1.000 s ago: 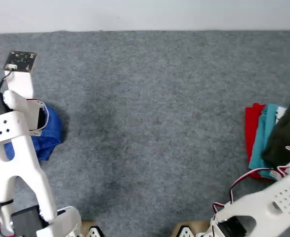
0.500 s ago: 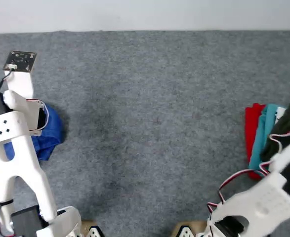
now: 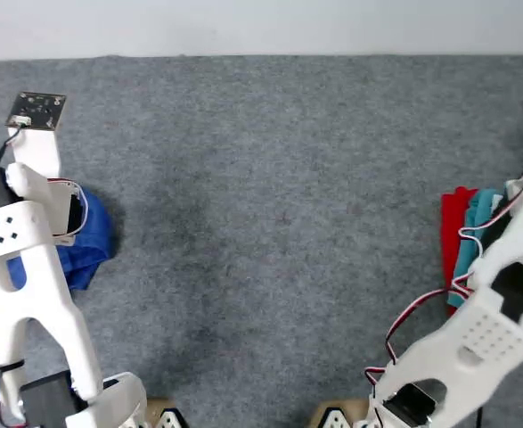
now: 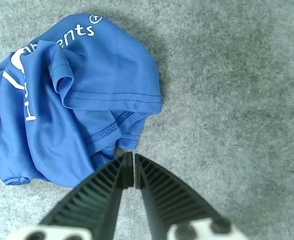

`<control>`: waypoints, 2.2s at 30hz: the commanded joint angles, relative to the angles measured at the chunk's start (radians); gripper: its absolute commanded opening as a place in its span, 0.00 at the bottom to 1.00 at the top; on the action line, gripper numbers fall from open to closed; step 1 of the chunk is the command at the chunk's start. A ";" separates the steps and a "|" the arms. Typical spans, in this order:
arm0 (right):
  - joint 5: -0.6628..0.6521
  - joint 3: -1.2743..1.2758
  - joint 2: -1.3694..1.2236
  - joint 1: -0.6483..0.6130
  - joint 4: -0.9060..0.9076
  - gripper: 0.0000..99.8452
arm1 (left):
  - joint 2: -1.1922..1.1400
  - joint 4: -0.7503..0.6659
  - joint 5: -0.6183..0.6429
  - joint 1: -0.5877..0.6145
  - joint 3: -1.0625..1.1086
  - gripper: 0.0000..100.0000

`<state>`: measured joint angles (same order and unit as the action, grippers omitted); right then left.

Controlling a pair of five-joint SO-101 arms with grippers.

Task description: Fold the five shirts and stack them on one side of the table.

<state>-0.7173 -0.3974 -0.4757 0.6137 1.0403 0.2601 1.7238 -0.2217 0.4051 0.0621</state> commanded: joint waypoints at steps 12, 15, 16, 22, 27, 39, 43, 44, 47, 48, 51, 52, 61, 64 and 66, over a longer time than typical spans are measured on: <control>0.009 -0.051 0.257 0.064 0.685 0.01 | 0.040 -0.008 -0.006 -0.003 -0.008 0.02; 0.015 0.009 0.239 0.068 0.714 0.01 | 0.040 -0.008 -0.006 -0.002 -0.008 0.02; 0.015 0.048 0.226 0.068 0.710 0.01 | 0.040 -0.008 -0.006 -0.002 -0.008 0.02; 0.017 0.298 0.124 0.050 0.573 0.01 | 0.040 -0.008 -0.006 -0.002 -0.008 0.02; 0.017 0.262 0.166 0.033 0.634 0.01 | 0.040 -0.008 -0.006 -0.002 -0.008 0.02; 0.017 0.235 0.559 -0.041 0.751 0.01 | 0.040 -0.009 -0.009 0.035 -0.010 0.02; 0.015 0.328 0.651 -0.042 0.750 0.01 | 0.040 -0.008 -0.098 0.135 -0.010 0.09; 0.015 0.351 0.665 -0.042 0.750 0.01 | 0.037 -0.008 -0.132 0.169 -0.010 0.12; 0.015 0.413 0.704 -0.038 0.751 0.01 | 0.031 -0.012 -0.224 0.245 -0.004 0.19; 0.015 0.431 0.714 -0.038 0.751 0.01 | 0.028 -0.014 -0.250 0.259 -0.002 0.20; 0.015 0.482 0.736 -0.041 0.751 0.01 | -0.025 -0.014 -0.334 0.264 0.015 0.22; 0.015 0.493 0.740 -0.041 0.751 0.01 | -0.058 -0.015 -0.354 0.265 0.024 0.22; 0.015 0.505 0.743 -0.038 0.753 0.01 | -0.397 -0.241 -0.371 0.245 0.035 0.23; 0.015 0.505 0.743 -0.038 0.754 0.01 | -0.496 -0.287 -0.371 0.207 0.035 0.23; 0.015 0.505 0.743 -0.036 0.754 0.01 | -0.555 -0.328 -0.364 0.178 0.033 0.22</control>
<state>-0.7112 0.1135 0.2286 0.5800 1.7538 -0.2447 1.4569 -0.5808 0.6229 0.1020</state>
